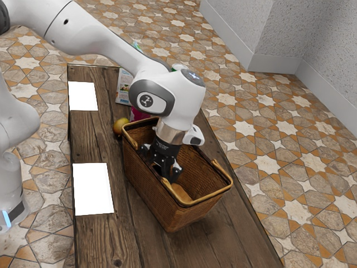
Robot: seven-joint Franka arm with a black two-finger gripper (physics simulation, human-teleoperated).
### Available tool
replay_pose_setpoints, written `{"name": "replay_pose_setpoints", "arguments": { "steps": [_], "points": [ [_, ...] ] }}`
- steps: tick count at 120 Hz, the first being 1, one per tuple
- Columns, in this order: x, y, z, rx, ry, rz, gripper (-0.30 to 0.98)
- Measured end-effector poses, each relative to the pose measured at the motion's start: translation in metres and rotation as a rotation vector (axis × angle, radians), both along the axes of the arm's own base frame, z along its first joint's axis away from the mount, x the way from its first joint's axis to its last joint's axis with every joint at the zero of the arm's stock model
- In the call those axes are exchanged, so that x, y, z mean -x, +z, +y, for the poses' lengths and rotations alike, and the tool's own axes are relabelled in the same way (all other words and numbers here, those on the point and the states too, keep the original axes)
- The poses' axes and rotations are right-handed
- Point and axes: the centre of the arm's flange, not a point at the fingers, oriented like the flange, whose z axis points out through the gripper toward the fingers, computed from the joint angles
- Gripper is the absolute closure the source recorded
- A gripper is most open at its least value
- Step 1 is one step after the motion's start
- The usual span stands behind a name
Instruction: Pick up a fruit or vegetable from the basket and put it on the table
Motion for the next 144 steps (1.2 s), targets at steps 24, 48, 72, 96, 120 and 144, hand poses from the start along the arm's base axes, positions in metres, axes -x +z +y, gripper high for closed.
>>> {"name": "replay_pose_setpoints", "arguments": {
  "steps": [24, 48, 72, 96, 120, 144],
  "points": [
    [-0.005, 0.018, -0.003, 0.004, -0.011, -0.037, 0.60],
    [-0.014, 0.047, -0.002, 0.001, -0.019, -0.056, 0.48],
    [-0.015, 0.017, 0.018, 0.026, 0.000, -0.001, 0.12],
    [-0.009, -0.004, 0.006, 0.062, -0.037, 0.014, 0.03],
    [-0.012, -0.024, 0.013, 0.068, -0.040, 0.025, 0.01],
    [-0.010, -0.033, 0.013, 0.075, -0.051, 0.014, 0.00]
  ]
}}
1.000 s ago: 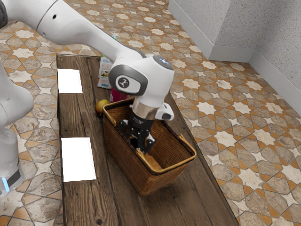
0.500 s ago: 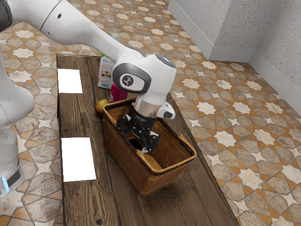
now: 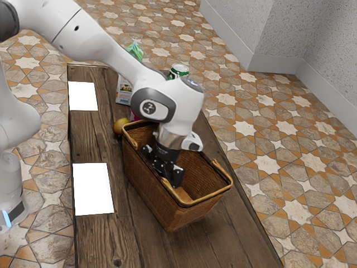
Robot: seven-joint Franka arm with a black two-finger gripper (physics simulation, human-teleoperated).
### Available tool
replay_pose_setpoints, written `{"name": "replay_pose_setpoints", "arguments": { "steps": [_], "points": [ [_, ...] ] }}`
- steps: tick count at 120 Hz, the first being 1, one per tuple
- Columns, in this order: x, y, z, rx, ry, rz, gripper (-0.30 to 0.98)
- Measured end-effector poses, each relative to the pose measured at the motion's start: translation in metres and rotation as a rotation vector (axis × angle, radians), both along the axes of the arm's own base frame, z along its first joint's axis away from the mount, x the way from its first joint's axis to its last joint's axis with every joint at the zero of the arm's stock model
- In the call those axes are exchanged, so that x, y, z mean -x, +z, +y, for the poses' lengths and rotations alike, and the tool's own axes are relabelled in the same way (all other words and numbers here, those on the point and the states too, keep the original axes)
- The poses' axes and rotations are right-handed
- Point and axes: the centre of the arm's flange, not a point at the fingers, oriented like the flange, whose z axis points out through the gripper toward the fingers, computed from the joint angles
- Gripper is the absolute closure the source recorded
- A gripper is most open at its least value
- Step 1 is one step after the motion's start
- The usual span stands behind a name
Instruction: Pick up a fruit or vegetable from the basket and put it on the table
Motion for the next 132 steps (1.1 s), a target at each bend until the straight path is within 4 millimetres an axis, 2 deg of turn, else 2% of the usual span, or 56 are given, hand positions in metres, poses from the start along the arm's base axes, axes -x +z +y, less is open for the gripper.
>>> {"name": "replay_pose_setpoints", "arguments": {
  "steps": [6, 28, 39, 54, 70, 74, 94, 102, 109, 115, 120, 125, 132],
  "points": [
    [-0.001, 0.000, 0.000, 0.002, -0.001, -0.005, 0.00],
    [-0.002, -0.001, 0.001, 0.011, 0.005, -0.012, 0.36],
    [-0.002, -0.001, 0.001, 0.013, 0.008, -0.014, 0.48],
    [-0.003, -0.001, 0.001, 0.015, 0.012, -0.014, 0.51],
    [-0.003, 0.005, -0.004, 0.024, -0.004, -0.017, 0.52],
    [-0.004, 0.012, -0.007, 0.026, -0.012, -0.026, 0.53],
    [-0.020, 0.111, -0.048, -0.009, -0.120, -0.153, 0.53],
    [-0.017, 0.181, -0.072, -0.049, -0.177, -0.248, 0.54],
    [-0.010, 0.260, -0.079, -0.099, -0.198, -0.359, 0.54],
    [-0.004, 0.320, -0.065, -0.151, -0.176, -0.435, 0.53],
    [-0.006, 0.357, -0.039, -0.213, -0.130, -0.484, 0.53],
    [-0.012, 0.379, -0.005, -0.275, -0.067, -0.506, 0.53],
    [-0.020, 0.393, 0.042, -0.342, 0.007, -0.514, 0.54]
  ]
}}
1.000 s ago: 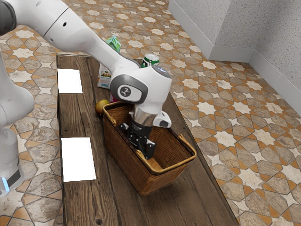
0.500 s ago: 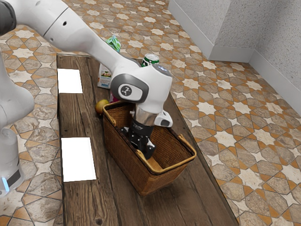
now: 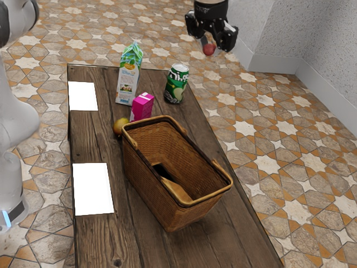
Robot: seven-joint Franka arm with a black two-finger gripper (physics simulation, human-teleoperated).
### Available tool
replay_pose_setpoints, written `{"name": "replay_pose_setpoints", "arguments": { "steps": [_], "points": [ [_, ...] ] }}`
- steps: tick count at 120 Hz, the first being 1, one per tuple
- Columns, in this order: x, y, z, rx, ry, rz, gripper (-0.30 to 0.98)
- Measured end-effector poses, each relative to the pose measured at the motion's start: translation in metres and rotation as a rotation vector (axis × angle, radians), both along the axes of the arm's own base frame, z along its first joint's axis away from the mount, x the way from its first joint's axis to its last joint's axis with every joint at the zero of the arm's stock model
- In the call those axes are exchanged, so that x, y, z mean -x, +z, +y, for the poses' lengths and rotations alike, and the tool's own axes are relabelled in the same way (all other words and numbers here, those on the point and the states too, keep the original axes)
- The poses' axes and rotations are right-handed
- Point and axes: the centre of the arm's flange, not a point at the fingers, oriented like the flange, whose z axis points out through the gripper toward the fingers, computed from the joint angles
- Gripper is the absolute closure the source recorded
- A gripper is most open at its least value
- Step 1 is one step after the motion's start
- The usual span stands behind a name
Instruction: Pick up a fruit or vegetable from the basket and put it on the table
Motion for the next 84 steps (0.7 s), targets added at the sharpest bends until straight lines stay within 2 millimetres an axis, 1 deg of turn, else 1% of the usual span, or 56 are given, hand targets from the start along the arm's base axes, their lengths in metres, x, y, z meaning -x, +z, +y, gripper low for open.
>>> {"name": "replay_pose_setpoints", "arguments": {
  "steps": [4, 8, 13, 18, 24, 30, 41, 46, 51, 54, 60, 62, 64, 71, 78, 82, 84],
  "points": [
    [-0.008, 0.005, 0.021, -0.021, 0.040, -0.009, 0.54],
    [-0.019, 0.005, 0.039, -0.038, 0.074, -0.007, 0.54],
    [-0.037, -0.007, 0.060, -0.046, 0.106, 0.023, 0.54],
    [-0.050, -0.021, 0.080, -0.042, 0.127, 0.058, 0.54],
    [-0.060, -0.045, 0.101, -0.026, 0.137, 0.117, 0.54],
    [-0.068, -0.083, 0.120, -0.001, 0.140, 0.206, 0.55],
    [-0.070, -0.143, 0.147, 0.050, 0.145, 0.339, 0.55],
    [-0.070, -0.162, 0.155, 0.073, 0.143, 0.377, 0.55],
    [-0.069, -0.182, 0.161, 0.093, 0.137, 0.412, 0.55],
    [-0.069, -0.190, 0.163, 0.103, 0.132, 0.423, 0.56],
    [-0.070, -0.199, 0.164, 0.117, 0.117, 0.434, 0.56],
    [-0.070, -0.200, 0.164, 0.120, 0.110, 0.435, 0.54],
    [-0.071, -0.201, 0.162, 0.123, 0.102, 0.434, 0.49],
    [-0.073, -0.201, 0.155, 0.127, 0.067, 0.422, 0.33],
    [-0.076, -0.198, 0.143, 0.125, 0.024, 0.408, 0.21],
    [-0.073, -0.189, 0.132, 0.122, -0.016, 0.389, 0.17],
    [-0.072, -0.176, 0.125, 0.119, -0.044, 0.369, 0.15]
  ]
}}
